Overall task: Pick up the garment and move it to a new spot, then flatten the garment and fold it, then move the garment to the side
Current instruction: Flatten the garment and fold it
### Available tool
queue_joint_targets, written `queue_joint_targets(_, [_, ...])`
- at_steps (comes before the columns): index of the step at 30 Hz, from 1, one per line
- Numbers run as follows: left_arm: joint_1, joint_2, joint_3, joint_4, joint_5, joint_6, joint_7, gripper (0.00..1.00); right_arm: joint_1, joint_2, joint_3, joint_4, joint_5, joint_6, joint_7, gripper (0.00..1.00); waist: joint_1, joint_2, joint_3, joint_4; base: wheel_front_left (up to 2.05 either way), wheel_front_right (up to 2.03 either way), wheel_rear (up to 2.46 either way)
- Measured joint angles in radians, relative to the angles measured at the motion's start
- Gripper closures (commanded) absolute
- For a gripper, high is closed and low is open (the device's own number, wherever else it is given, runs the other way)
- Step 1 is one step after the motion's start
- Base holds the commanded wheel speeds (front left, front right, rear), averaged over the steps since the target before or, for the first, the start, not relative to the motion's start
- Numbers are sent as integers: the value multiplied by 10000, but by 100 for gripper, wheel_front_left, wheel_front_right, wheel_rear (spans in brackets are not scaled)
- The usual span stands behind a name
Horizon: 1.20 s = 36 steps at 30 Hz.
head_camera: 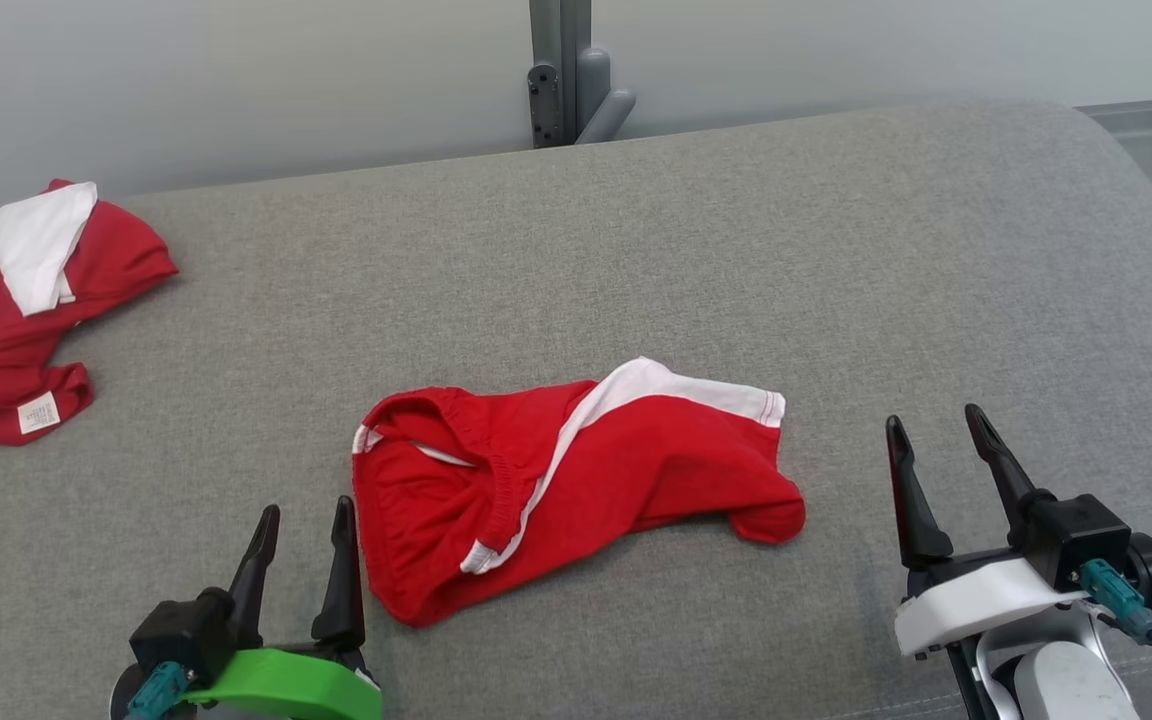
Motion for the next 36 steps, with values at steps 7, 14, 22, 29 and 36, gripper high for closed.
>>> queue_joint_targets(7, [394,-6,59,-654,316,-4,-4,0,21,0,8,-203,52,0,0,0,0,0,-150,1,0,0,0])
queue_joint_targets(14, [868,-8,211,-1231,259,215,-4,0,170,0,35,-274,290,0,0,0,0,0,-363,37,0,0,0])
queue_joint_targets(22, [1012,-6,46,-1383,525,224,-4,0,187,0,134,-278,347,0,0,0,0,0,-393,65,0,0,0])
queue_joint_targets(29, [630,58,-1547,-393,982,-38,393,0,186,2,255,-251,353,0,0,0,0,0,-321,21,0,0,0])
queue_joint_targets(36, [-185,863,-2897,-123,867,-81,1714,0,157,0,265,-194,380,0,0,0,0,0,-158,-110,0,0,0])
